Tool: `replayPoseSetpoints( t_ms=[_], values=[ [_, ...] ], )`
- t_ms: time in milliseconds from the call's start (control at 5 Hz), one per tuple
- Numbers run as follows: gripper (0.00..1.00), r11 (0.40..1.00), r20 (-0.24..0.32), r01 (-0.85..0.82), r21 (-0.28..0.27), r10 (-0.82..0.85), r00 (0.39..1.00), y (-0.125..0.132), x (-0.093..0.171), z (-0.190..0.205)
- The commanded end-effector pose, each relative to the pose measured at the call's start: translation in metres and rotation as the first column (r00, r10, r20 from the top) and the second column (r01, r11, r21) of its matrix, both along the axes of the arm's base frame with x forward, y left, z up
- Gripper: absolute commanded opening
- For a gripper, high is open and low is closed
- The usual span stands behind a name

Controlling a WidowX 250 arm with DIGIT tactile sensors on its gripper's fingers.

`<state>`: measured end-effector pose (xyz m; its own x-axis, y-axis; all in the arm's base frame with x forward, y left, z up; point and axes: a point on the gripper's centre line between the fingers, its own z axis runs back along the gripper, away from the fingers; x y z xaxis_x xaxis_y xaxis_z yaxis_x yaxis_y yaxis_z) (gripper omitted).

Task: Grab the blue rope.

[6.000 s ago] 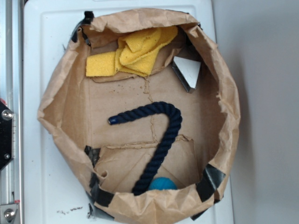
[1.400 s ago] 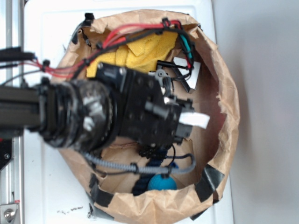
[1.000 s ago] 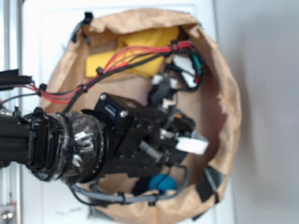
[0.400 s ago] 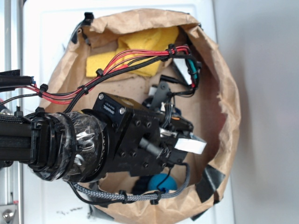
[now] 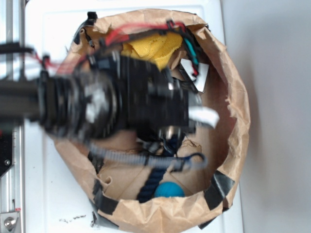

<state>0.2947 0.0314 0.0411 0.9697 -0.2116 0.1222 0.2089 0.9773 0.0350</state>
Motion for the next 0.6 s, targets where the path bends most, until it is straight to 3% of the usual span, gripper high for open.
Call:
replayPoseSetpoints(
  t_ms=[0, 400],
  values=[
    [1.00, 0.996, 0.116, -0.015, -0.091, 0.025, 0.993, 0.0205, 0.0074, 0.0586],
    [1.00, 0.995, 0.116, -0.017, -0.098, 0.028, 0.993, 0.0213, 0.0124, 0.0545]
  ],
)
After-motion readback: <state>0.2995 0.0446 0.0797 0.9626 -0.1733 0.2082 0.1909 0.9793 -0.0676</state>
